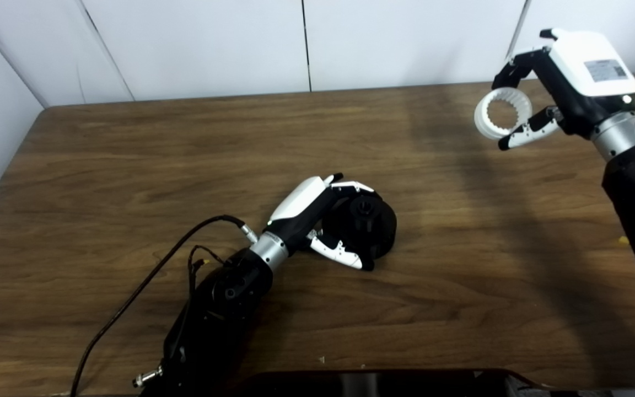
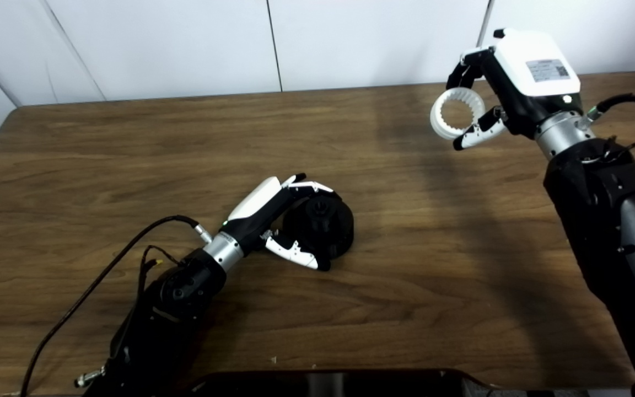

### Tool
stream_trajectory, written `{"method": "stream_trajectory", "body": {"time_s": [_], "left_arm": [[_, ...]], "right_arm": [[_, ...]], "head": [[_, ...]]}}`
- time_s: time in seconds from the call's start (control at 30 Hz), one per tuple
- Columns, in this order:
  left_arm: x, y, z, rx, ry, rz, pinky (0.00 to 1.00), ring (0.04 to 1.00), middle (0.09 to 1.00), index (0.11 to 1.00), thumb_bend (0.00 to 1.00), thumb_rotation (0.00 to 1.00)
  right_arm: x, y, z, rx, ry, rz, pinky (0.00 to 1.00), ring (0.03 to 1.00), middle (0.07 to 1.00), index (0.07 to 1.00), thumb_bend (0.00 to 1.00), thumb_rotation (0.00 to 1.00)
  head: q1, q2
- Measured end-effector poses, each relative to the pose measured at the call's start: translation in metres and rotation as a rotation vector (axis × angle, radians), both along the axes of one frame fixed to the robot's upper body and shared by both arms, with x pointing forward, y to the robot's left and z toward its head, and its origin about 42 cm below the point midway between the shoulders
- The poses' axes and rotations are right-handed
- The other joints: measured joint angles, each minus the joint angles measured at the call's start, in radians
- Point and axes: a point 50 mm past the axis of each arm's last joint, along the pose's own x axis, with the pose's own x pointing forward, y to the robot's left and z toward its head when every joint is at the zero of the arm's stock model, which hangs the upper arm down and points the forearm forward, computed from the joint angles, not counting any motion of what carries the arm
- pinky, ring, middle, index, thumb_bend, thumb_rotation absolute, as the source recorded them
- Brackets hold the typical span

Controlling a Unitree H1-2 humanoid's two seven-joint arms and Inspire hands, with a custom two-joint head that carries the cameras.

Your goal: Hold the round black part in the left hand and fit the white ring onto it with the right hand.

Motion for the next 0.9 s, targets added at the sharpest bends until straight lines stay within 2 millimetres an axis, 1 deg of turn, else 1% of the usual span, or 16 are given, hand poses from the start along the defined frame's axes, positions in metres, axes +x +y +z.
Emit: {"method": "stream_trajectory", "body": {"time_s": [0.2,0.27,0.37,0.47,0.63,0.73,0.9], "left_arm": [[0.000,0.000,0.000,0.001,-0.002,-0.001,1.00,0.829,0.692,0.691,0.93,0.23],[0.001,0.000,0.001,0.002,-0.003,-0.002,1.00,0.829,0.693,0.692,0.93,0.24],[0.001,0.001,0.001,0.005,-0.005,-0.003,1.00,0.827,0.692,0.690,0.93,0.24],[0.002,0.001,0.001,0.006,-0.006,-0.004,1.00,0.824,0.687,0.687,0.93,0.24],[0.002,0.001,0.002,0.006,-0.006,-0.004,1.00,0.825,0.691,0.688,0.94,0.25],[0.002,0.001,0.002,0.007,-0.005,-0.003,1.00,0.825,0.693,0.689,0.94,0.24],[0.002,0.001,0.002,0.007,-0.006,-0.004,1.00,0.825,0.689,0.688,0.94,0.24]], "right_arm": [[-0.001,0.002,-0.001,-0.010,-0.003,0.026,0.89,0.626,0.469,0.520,0.52,0.01],[-0.003,0.004,-0.004,0.001,0.002,0.033,0.92,0.630,0.465,0.524,0.52,0.01],[-0.011,0.012,-0.008,0.023,0.010,0.060,0.93,0.632,0.461,0.527,0.52,0.01],[-0.014,0.019,-0.013,0.047,0.022,0.082,0.91,0.625,0.461,0.527,0.52,0.01],[-0.022,0.026,-0.008,0.040,0.007,0.110,0.89,0.618,0.463,0.527,0.52,0.02],[-0.027,0.032,-0.008,0.035,0.007,0.128,0.90,0.612,0.464,0.527,0.52,0.02],[-0.037,0.048,-0.009,0.062,0.004,0.174,0.92,0.614,0.462,0.528,0.52,0.01]], "head": [[-0.011,0.003],[-0.008,0.003],[-0.008,0.005],[-0.009,0.005],[-0.019,0.006],[-0.026,0.008],[-0.032,0.011]]}}
